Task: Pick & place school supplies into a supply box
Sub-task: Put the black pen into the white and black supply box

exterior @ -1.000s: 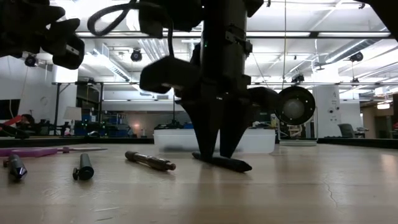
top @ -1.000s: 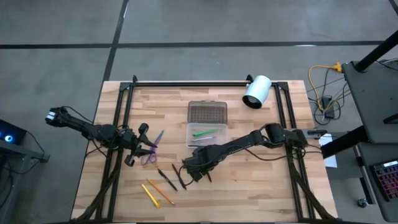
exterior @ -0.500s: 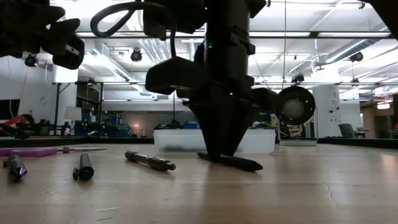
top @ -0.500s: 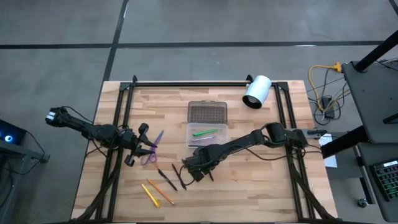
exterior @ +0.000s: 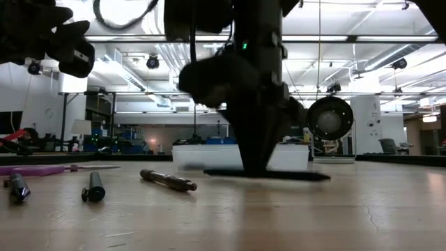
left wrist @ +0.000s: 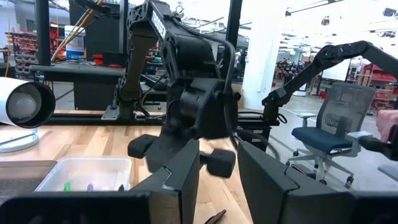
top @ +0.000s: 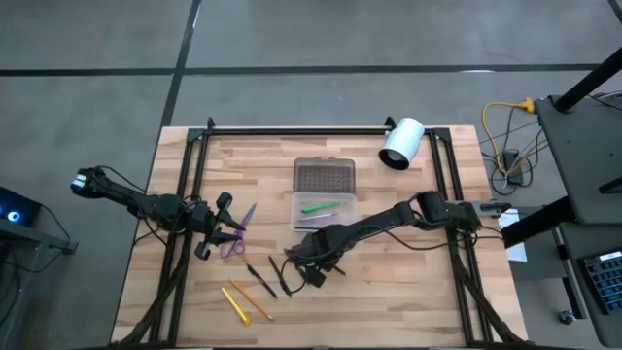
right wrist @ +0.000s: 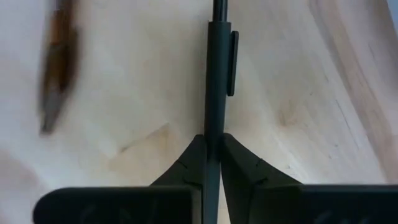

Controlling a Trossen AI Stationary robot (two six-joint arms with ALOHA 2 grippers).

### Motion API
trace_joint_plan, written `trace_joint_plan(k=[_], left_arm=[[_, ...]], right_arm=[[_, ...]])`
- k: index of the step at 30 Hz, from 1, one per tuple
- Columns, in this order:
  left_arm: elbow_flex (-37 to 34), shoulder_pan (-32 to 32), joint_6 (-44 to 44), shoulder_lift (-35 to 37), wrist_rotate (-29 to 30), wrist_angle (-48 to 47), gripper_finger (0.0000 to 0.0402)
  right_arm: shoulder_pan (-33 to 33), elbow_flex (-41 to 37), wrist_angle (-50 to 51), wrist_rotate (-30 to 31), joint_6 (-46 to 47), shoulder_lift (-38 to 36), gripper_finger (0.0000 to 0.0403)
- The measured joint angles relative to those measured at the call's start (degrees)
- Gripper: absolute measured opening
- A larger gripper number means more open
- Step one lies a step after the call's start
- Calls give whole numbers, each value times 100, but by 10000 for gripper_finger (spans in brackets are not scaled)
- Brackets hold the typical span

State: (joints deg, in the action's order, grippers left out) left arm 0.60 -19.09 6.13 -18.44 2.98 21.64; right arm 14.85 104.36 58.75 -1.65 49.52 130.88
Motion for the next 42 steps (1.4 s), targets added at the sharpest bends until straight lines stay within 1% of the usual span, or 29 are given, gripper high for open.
trace_joint_plan(k=[4,7,12,17,20,28,31,36,42], left_arm=[[2,1,0,0,0,0,96],[1,1,0,0,2,0,96],[1,1,-1,0,1,-1,96],[0,2,0,0,2,-1,96],[2,0,0,0,2,-1,96],[0,1,0,0,2,1,96],[2,0,0,0,2,-1,96],[0,0,-1,0,0,-1,96],[0,0,-2,0,0,-1,96]], right_arm=[[0,0,-24,78,-727,-240,17],[-2,-56,-20,441,-1139,-365,16],[2,-175,-86,866,-1922,-574,16],[0,-282,-302,1156,-2599,-665,15],[16,-286,-458,1262,-2797,-736,15],[55,-287,-475,1669,-3315,-800,15],[53,-356,-466,1733,-3438,-859,15],[22,-565,-468,2187,-3710,-1042,15],[-242,-863,-543,2576,-4160,-1230,15]])
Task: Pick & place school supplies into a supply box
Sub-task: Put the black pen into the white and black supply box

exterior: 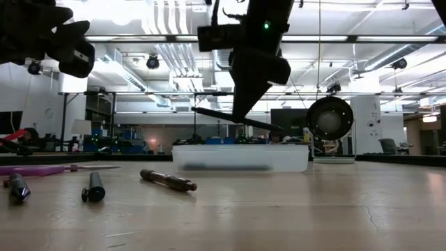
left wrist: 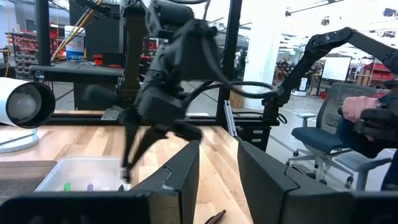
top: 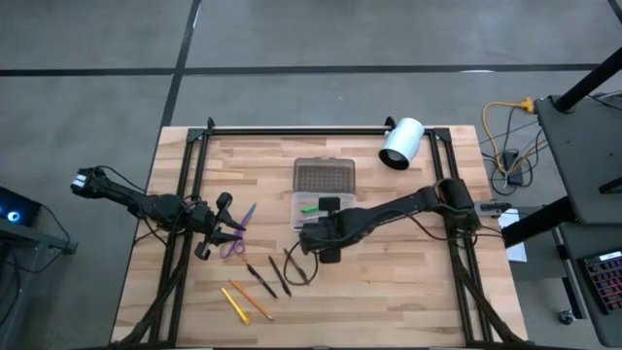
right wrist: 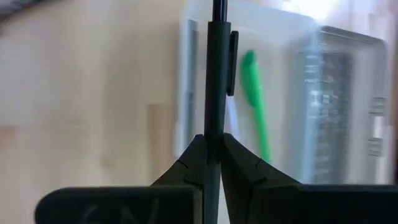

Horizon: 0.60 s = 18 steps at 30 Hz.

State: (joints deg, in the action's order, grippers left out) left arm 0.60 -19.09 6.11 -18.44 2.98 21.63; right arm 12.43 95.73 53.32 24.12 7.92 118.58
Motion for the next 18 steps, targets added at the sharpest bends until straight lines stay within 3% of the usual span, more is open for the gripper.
trace_joint_plan(k=[18], left_arm=[[1,2,2,0,0,0,96]], right_arm=[[-719,-853,-1235,5,-1483,-20,34]])
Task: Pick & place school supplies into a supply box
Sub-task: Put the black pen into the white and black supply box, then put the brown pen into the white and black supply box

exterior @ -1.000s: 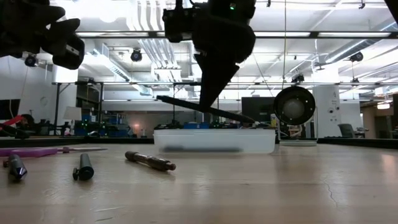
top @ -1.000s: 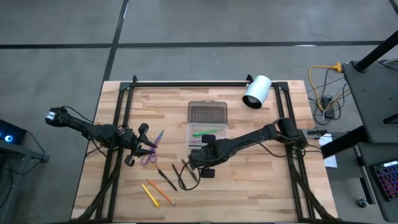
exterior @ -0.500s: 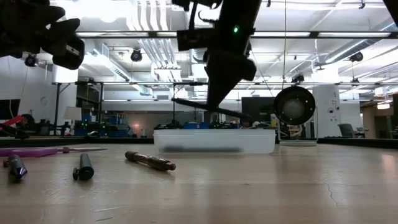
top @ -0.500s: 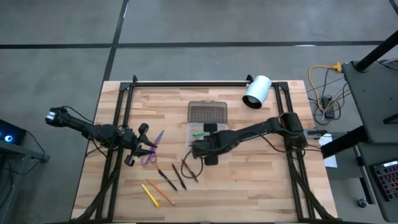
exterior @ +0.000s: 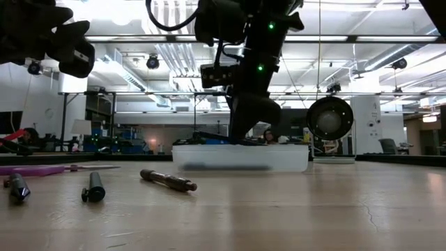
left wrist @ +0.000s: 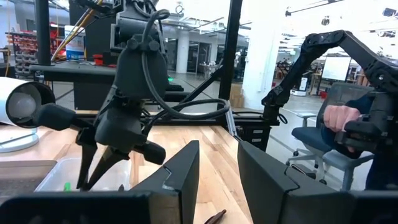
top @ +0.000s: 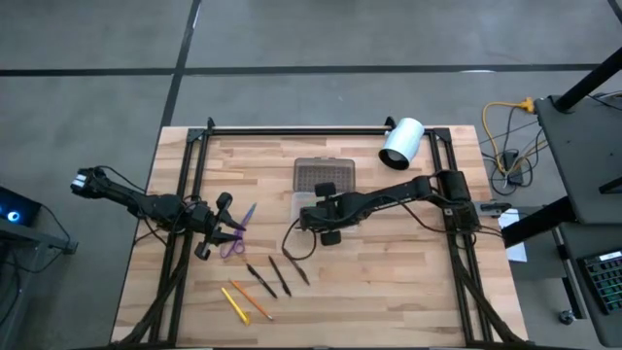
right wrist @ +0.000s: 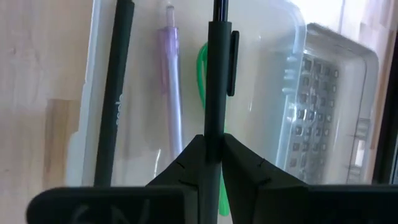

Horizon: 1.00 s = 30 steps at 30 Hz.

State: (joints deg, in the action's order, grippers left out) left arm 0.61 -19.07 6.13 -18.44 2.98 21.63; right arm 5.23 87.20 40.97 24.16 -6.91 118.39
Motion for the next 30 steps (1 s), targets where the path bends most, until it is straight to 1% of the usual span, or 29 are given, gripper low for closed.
trace_joint_plan(k=[7,14,17,22,24,26,28,30], left_arm=[[1,-2,-1,0,0,0,96],[1,-2,-2,0,2,0,96],[0,0,-1,1,0,0,96],[1,-2,-1,1,1,1,96],[-1,0,0,2,0,0,96],[0,0,-1,2,2,0,96],[1,-1,-2,0,0,2,96],[-1,0,0,0,2,1,96]], right_arm=[[-111,-49,-129,-13,-123,7,67],[-129,-49,-150,-15,16,-22,86],[-129,-51,-149,-14,288,-144,90],[-127,-174,-87,-15,1101,-453,86],[-127,-335,-70,-15,1384,-614,83],[-137,-540,9,-15,1470,-834,80],[-138,-811,173,-11,1536,-1041,76],[-140,-1149,147,-11,1801,-1254,74]])
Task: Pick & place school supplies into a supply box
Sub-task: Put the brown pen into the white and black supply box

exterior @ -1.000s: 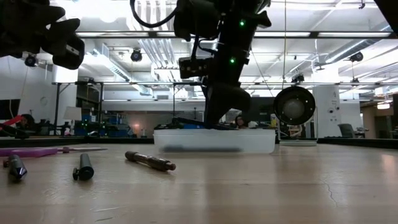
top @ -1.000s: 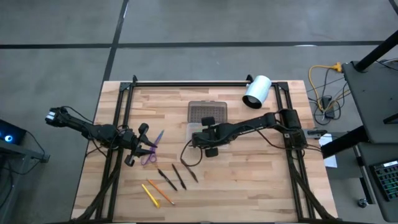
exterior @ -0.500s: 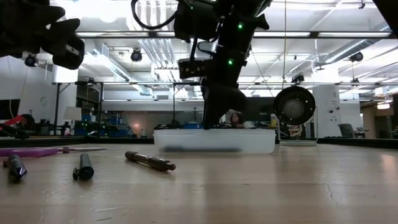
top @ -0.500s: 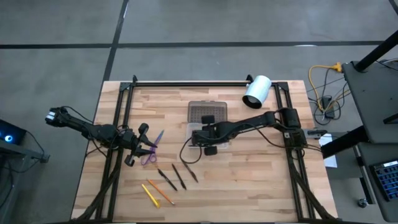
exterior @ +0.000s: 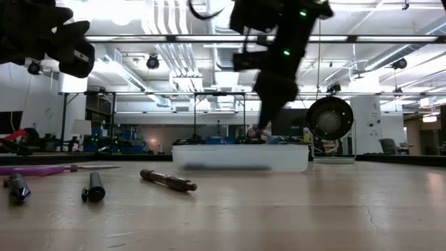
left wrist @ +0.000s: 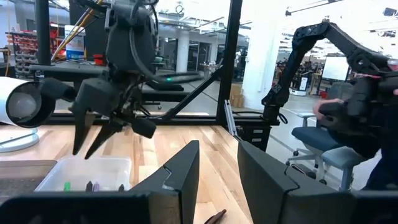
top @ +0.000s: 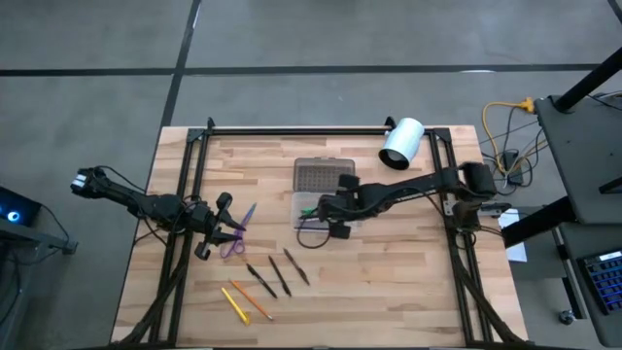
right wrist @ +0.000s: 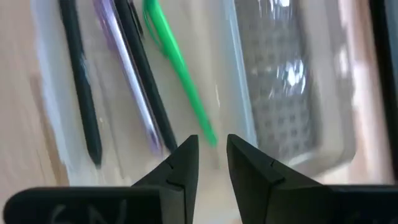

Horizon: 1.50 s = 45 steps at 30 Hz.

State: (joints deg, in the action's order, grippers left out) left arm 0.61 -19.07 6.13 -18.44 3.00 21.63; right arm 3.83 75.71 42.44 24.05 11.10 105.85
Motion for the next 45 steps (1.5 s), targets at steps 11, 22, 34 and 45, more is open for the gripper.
trace_joint_plan(k=[11,22,34,45], left_arm=[[0,0,-1,2,-1,-1,96],[2,-2,0,-2,-2,-1,96],[2,-2,0,7,-1,2,96],[2,-2,0,7,0,-1,96]], right_arm=[[154,-1618,-1797,-87,-14,-1261,76],[179,-3494,-3723,-1137,-489,-3464,83],[184,-4875,-5077,-2511,-601,-5828,68],[193,-5833,-5936,-2906,-339,-6958,84]])
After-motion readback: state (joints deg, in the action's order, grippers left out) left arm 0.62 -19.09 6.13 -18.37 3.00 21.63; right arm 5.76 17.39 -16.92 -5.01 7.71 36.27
